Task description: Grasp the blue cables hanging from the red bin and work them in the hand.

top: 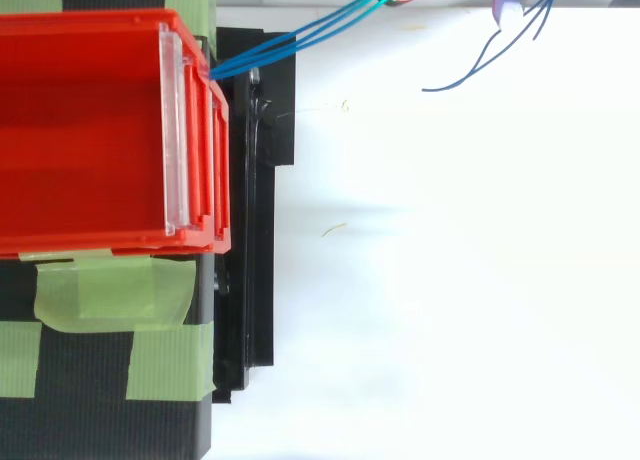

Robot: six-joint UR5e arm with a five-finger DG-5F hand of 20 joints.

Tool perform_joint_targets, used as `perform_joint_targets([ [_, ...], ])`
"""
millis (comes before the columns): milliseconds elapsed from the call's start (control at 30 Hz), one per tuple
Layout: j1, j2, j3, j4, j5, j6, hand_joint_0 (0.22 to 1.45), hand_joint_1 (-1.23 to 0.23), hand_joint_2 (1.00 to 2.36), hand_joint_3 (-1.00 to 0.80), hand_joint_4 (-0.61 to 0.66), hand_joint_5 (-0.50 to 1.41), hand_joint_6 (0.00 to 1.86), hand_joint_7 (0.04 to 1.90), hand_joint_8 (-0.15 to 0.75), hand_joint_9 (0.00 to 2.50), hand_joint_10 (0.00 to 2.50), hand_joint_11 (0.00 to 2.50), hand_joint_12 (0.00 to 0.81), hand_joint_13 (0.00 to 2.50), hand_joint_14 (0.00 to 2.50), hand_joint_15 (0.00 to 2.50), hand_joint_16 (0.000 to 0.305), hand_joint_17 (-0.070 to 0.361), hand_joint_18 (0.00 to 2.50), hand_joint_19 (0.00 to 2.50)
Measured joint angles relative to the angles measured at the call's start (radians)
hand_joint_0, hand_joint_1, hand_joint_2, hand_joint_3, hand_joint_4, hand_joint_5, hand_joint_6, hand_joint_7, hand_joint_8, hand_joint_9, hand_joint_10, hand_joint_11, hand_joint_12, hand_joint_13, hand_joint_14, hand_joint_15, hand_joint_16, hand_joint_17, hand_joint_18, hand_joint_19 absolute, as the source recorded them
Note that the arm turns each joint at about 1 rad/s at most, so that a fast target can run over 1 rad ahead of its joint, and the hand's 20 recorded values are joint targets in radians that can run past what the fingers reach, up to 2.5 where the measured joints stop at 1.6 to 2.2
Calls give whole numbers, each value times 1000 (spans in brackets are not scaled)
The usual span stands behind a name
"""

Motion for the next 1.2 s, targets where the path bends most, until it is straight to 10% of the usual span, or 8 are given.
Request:
perform_joint_targets([
  [1200, 54, 1, 61, -124, -12, 57, 888, -598, 1022, -347, 192, 290, 786, 1225, 329, 936, 2500, 2322, 518, 1177, 2500, 1653, 56, 127, 1369, 682],
])
